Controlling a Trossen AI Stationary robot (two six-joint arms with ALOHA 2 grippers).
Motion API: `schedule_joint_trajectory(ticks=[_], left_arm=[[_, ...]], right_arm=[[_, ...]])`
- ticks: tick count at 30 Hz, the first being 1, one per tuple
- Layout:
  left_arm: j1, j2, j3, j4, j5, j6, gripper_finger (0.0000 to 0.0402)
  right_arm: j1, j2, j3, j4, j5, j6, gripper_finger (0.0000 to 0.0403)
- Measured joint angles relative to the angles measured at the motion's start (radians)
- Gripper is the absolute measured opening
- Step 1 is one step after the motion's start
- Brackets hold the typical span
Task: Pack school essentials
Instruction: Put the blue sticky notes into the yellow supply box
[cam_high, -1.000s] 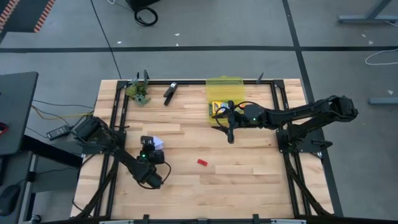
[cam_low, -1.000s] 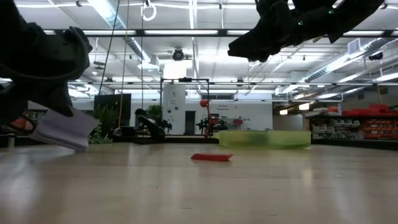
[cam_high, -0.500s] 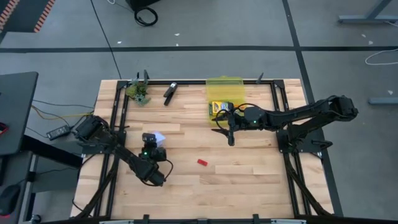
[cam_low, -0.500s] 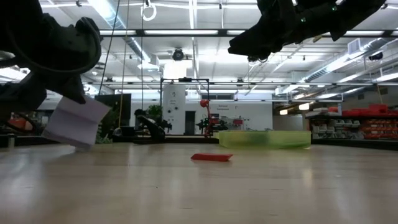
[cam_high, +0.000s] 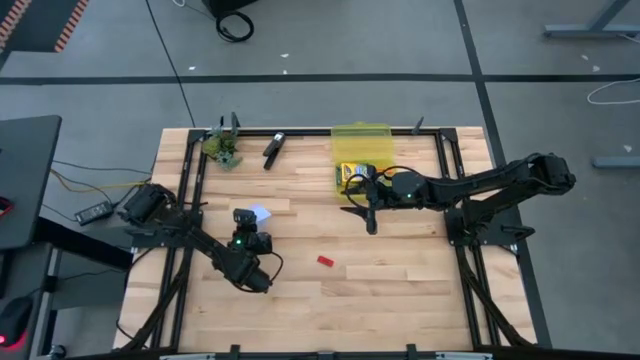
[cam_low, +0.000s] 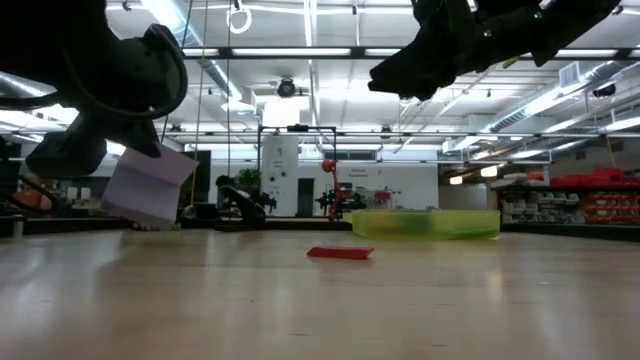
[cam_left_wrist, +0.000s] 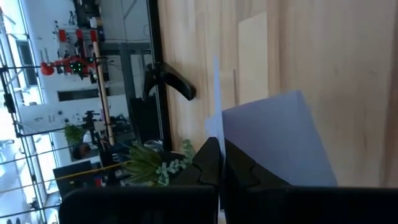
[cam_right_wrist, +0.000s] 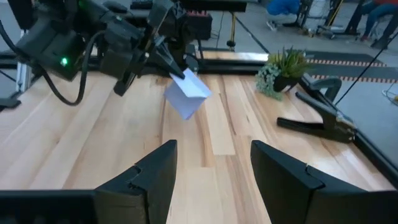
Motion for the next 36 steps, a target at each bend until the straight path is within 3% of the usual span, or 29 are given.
schedule_joint_trajectory(ticks=[4, 16, 25, 36], left_arm=[[0.003, 0.000, 0.000, 0.022, -0.013, 0.020, 0.0002], [0.003, 0.000, 0.000, 0.034, -0.093, 0.019, 0.0004], [-0.010, 0.000, 0.000, 0.068, -0.121, 0.049, 0.0003], [-0.052, 0.000, -0.001, 0.085, -0.232, 0.121, 0.0005]], right_arm=[[0.000, 0.037, 0.000, -0.001, 0.000, 0.004, 0.0212], [-0.007, 0.326, 0.041, 0.189, -0.047, 0.034, 0.0212], [-0.092, 0.490, 0.210, 0.185, -0.281, 0.143, 0.0212], [-0.215, 0.615, 0.359, 0.185, -0.565, 0.411, 0.0212]])
